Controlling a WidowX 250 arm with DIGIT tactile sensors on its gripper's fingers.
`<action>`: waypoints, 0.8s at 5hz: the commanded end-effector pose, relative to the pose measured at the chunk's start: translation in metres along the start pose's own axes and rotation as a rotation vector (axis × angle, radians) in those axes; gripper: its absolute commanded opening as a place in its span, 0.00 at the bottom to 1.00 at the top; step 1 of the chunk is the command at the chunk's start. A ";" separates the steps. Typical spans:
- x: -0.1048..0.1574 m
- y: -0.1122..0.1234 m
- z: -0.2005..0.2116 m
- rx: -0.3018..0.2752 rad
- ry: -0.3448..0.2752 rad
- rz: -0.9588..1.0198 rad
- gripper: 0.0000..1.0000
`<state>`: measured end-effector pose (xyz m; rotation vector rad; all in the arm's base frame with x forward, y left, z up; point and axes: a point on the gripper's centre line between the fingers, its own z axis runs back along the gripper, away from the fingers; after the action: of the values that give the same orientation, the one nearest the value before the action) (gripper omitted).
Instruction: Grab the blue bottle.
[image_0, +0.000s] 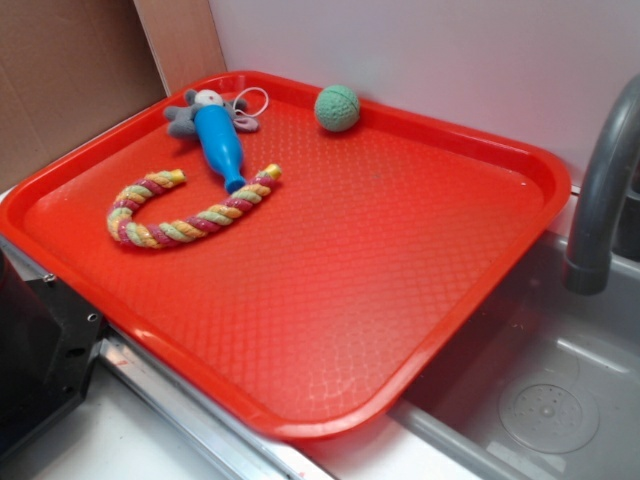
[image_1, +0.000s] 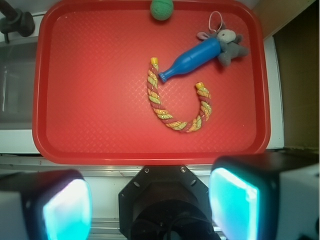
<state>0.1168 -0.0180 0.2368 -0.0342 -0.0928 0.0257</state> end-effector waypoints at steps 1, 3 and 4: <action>0.000 0.000 0.000 0.000 0.000 0.000 1.00; 0.034 0.026 -0.019 -0.079 0.041 0.397 1.00; 0.050 0.045 -0.028 -0.108 0.011 0.564 1.00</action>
<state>0.1653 0.0233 0.2038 -0.1646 -0.0366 0.5726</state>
